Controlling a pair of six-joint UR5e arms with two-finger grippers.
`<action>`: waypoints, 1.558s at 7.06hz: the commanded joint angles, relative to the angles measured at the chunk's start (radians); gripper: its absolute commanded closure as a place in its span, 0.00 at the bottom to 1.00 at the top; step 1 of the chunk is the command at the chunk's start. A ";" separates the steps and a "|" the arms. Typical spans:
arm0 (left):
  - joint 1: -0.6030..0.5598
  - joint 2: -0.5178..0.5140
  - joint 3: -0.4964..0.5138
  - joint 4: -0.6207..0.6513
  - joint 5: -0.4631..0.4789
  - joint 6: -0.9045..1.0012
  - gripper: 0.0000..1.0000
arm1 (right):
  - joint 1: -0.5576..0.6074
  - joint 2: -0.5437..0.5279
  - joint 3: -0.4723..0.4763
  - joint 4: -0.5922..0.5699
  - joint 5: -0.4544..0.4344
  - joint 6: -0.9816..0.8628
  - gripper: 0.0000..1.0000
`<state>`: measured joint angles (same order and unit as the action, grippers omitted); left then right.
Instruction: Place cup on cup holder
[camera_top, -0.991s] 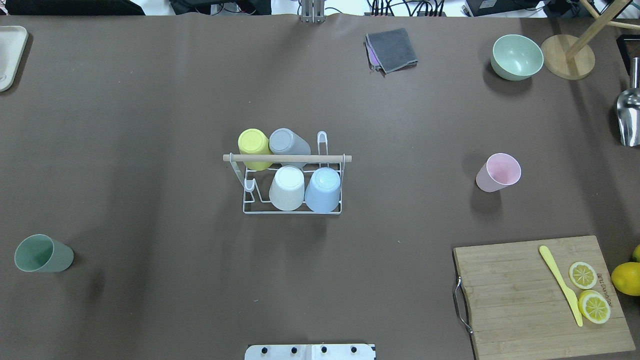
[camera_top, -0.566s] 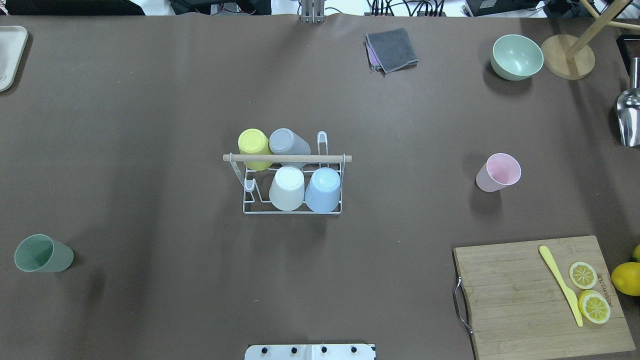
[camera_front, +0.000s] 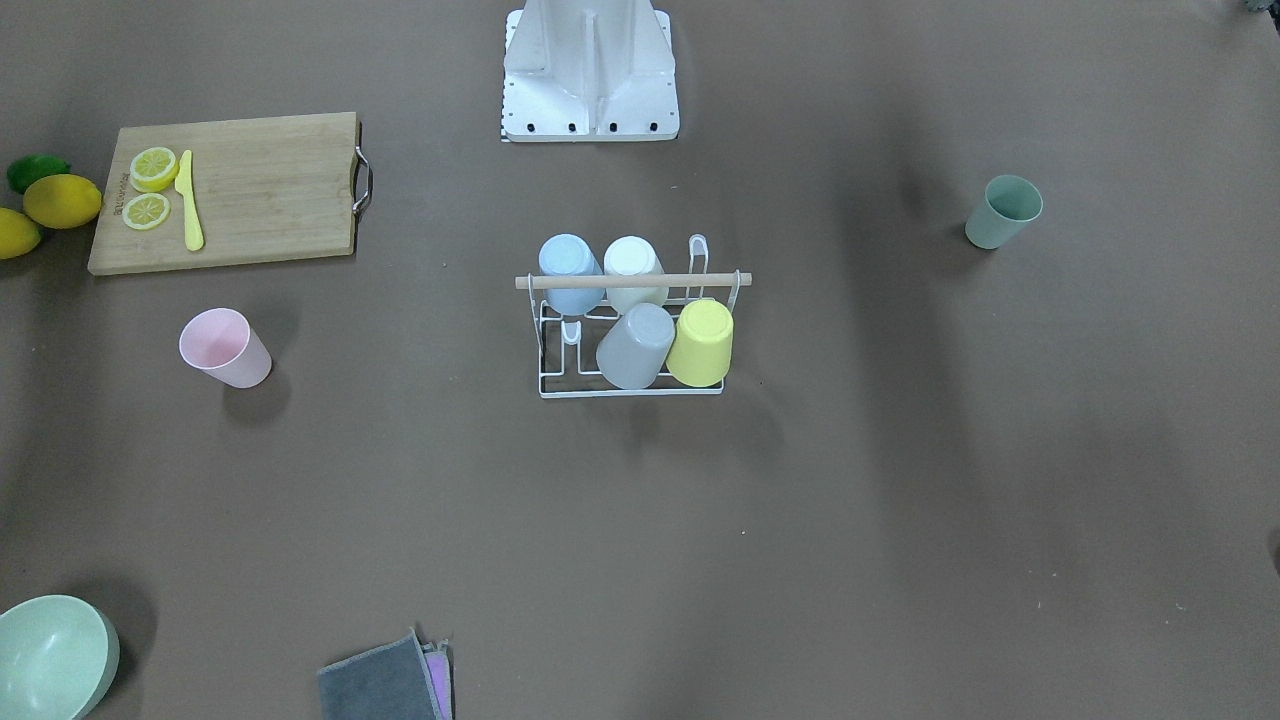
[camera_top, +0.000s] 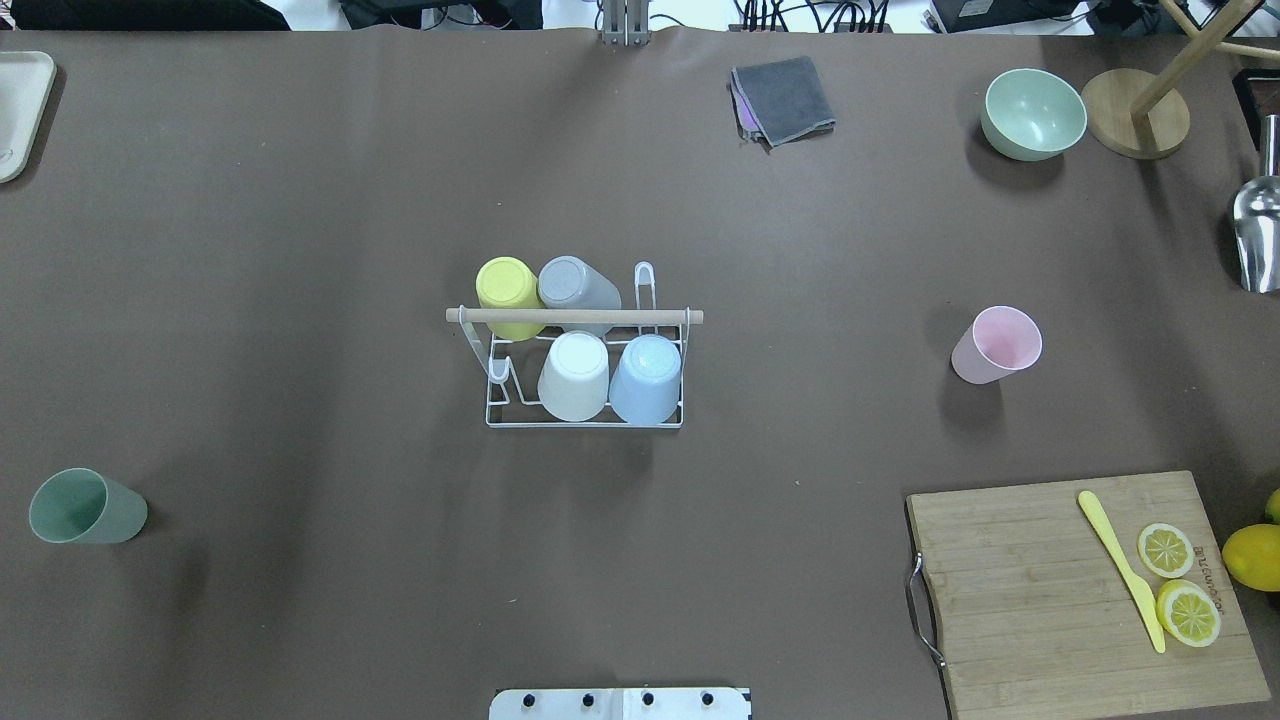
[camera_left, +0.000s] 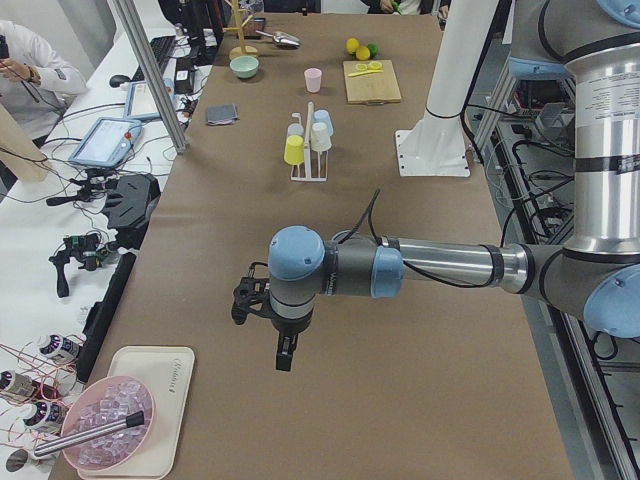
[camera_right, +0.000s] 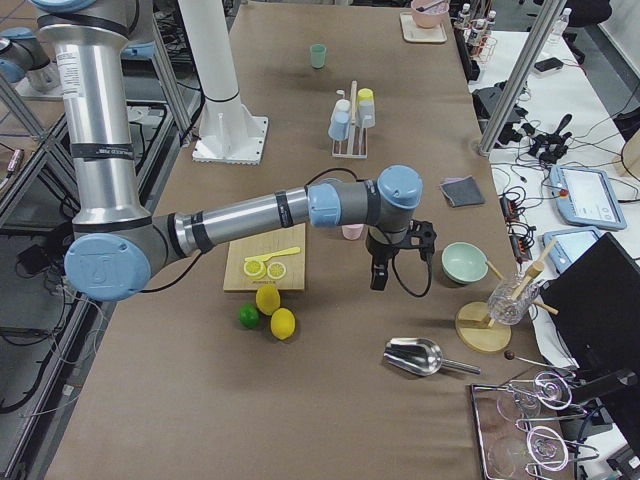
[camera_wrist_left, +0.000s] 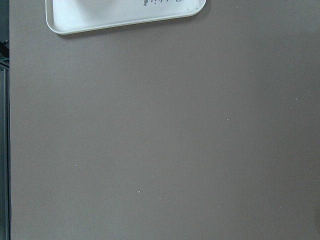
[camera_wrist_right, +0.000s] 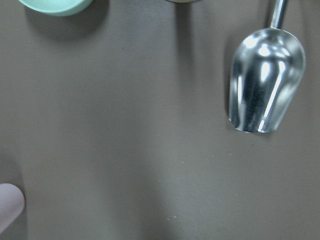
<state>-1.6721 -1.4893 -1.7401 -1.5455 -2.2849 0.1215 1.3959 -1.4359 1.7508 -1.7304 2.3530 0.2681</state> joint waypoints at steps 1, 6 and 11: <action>0.088 -0.131 0.120 -0.002 0.001 -0.080 0.02 | -0.112 0.197 -0.106 -0.006 0.003 0.138 0.00; 0.210 -0.409 0.418 0.027 0.031 -0.241 0.02 | -0.238 0.524 -0.466 -0.072 0.035 0.152 0.00; 0.222 -0.515 0.429 0.334 0.021 -0.238 0.02 | -0.359 0.545 -0.533 -0.236 0.014 -0.019 0.00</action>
<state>-1.4546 -1.9856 -1.3126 -1.2472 -2.2575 -0.1185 1.0512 -0.8917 1.2288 -1.9048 2.3713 0.3120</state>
